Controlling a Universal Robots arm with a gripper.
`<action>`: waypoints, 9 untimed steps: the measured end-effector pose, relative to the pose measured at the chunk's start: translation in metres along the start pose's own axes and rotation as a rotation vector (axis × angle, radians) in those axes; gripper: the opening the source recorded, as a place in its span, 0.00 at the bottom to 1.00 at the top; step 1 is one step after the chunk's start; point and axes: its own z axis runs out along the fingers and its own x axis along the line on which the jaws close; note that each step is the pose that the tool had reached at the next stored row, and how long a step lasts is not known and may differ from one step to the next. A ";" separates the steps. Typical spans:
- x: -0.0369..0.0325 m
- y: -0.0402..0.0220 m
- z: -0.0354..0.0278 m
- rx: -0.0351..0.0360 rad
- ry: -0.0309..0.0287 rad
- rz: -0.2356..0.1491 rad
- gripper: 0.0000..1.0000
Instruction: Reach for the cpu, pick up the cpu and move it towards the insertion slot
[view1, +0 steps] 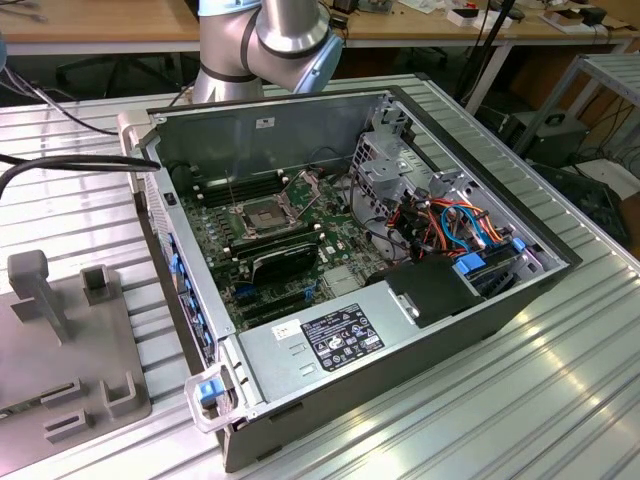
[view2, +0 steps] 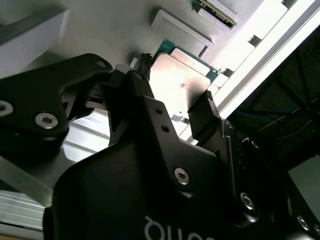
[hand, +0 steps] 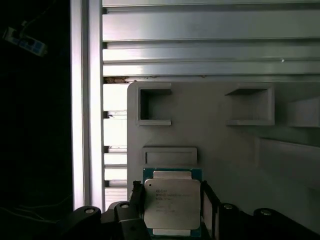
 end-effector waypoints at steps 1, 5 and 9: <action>0.0001 0.0000 -0.0021 0.0000 0.0001 0.000 0.55; 0.0002 0.0002 -0.0089 0.0000 0.0000 0.000 0.55; 0.0004 0.0003 -0.0155 0.0000 0.0001 0.000 0.55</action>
